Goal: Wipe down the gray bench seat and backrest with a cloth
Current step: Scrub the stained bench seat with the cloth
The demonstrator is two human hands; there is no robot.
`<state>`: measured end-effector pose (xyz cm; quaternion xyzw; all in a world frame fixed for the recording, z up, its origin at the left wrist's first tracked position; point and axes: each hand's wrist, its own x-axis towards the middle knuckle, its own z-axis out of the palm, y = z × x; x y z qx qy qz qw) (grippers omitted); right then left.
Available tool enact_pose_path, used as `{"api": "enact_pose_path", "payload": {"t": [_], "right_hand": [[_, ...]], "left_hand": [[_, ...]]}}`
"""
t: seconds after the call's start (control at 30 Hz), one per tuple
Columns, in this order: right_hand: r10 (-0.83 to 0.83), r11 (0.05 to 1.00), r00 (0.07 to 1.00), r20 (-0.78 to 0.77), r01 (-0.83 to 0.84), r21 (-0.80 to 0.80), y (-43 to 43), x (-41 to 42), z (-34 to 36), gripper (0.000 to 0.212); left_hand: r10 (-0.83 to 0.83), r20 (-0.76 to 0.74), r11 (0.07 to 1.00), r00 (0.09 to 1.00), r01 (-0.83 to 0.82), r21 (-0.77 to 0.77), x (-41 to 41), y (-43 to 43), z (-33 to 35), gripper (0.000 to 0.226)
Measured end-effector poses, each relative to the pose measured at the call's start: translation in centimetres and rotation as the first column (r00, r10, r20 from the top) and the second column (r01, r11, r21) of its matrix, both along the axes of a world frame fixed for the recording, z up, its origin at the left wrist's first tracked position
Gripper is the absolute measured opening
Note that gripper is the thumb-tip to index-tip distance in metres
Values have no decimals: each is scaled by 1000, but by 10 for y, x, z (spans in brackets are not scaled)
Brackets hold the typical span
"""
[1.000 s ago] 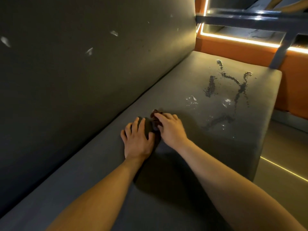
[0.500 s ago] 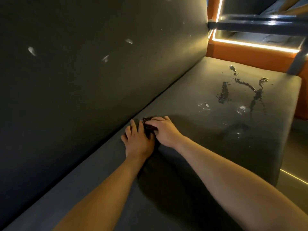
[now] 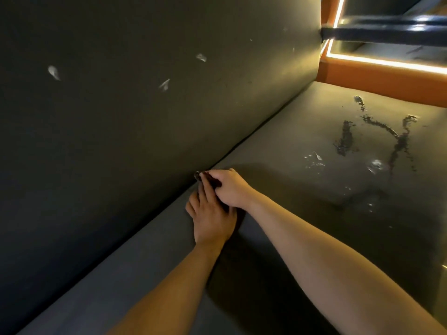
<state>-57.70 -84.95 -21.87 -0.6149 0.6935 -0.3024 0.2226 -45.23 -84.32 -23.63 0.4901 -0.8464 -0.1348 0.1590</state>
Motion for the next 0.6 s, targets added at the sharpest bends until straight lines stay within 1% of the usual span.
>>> {"api": "enact_pose_path", "payload": {"t": [0.03,0.07,0.1,0.13,0.17,0.2,0.23,0.27,0.3,0.33,0.4,0.47,0.5,0.53,0.57,0.6], "right_hand": [[44,998,999,18,-45,31,1,-1,2,43],[69,997,998,4,-70,39,1,-5,5,46],[53,998,998,-36,-52,36,0,-12,6,49],[-2,1000,994,-110,1,-6,0,-21,6,51],[-112,993,978,-174,102,-65,1,-31,6,52],[-251,966,949,-190,233,-111,3,-40,5,52],[-372,926,914,-165,353,-131,7,-47,5,51],[-451,891,883,-126,439,-114,7,-49,3,51],[-485,874,869,-102,477,-91,6,-45,3,51],[-466,884,880,-90,461,-73,3,-37,5,49],[-316,947,945,-82,310,-80,-6,-18,8,42],[-143,990,990,0,143,13,-9,-10,13,37],[-97,993,994,47,94,74,-6,-9,15,36],[-84,991,994,63,76,109,-2,-11,15,35],[-98,990,994,44,93,103,6,-10,13,36],[-131,989,991,-15,132,68,17,-10,10,37]], "left_hand": [[11,-39,1000,999,-10,17,0,0,0,91],[9,-57,1000,998,-7,26,1,0,0,92],[-1,-56,1000,998,2,25,0,-1,-1,90],[-9,-46,1000,999,10,19,0,-1,-1,88],[-16,-38,1000,999,16,17,-1,-2,-1,87],[-21,-32,1000,999,22,19,-2,-2,-1,87],[-23,-25,1000,999,23,20,-2,-2,-1,87],[-22,-20,1000,1000,22,14,-2,-2,-3,87],[-23,-19,1000,1000,24,8,-2,-3,-3,87],[-27,-22,1000,999,27,5,-2,-3,-4,87],[-33,-36,999,999,32,-9,-3,-3,-5,85],[-33,-56,999,998,32,-23,-2,-3,-5,81],[-38,-72,999,997,37,-24,-1,-3,-4,80],[-51,-95,998,994,48,-27,0,-4,-4,77],[-73,-117,997,990,70,-29,2,-4,-4,74],[-110,-133,994,985,106,-35,3,-4,-2,71]]}}
